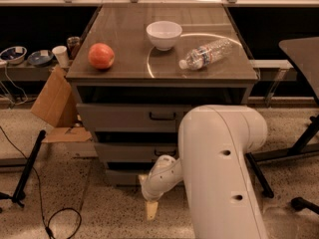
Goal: Open bottom drawer
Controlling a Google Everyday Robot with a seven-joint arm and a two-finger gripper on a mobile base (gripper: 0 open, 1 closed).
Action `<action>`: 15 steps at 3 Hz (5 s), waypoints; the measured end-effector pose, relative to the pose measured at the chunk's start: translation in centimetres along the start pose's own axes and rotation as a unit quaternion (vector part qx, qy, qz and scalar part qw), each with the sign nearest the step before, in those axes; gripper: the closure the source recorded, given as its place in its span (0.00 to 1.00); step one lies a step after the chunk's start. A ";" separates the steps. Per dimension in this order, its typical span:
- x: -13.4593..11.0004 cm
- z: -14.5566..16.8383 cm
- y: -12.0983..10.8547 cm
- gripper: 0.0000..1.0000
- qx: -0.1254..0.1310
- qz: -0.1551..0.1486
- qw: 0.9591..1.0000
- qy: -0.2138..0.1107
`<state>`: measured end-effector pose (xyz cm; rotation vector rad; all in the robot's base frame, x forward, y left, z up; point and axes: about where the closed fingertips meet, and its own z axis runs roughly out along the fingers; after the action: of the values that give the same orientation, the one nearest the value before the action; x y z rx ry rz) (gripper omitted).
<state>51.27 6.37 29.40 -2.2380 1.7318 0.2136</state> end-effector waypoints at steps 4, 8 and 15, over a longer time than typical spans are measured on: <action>-0.3 7.3 -4.4 0.00 0.041 0.153 0.986 -0.047; -0.1 11.2 -6.8 0.00 0.118 0.187 0.974 -0.038; -1.4 12.7 -11.9 0.00 0.202 0.189 0.961 0.000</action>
Offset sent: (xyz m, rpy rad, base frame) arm 0.0260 0.0536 -0.0782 0.1065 0.0341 -0.3411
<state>63.20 14.50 19.57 -1.6146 1.9806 -0.0577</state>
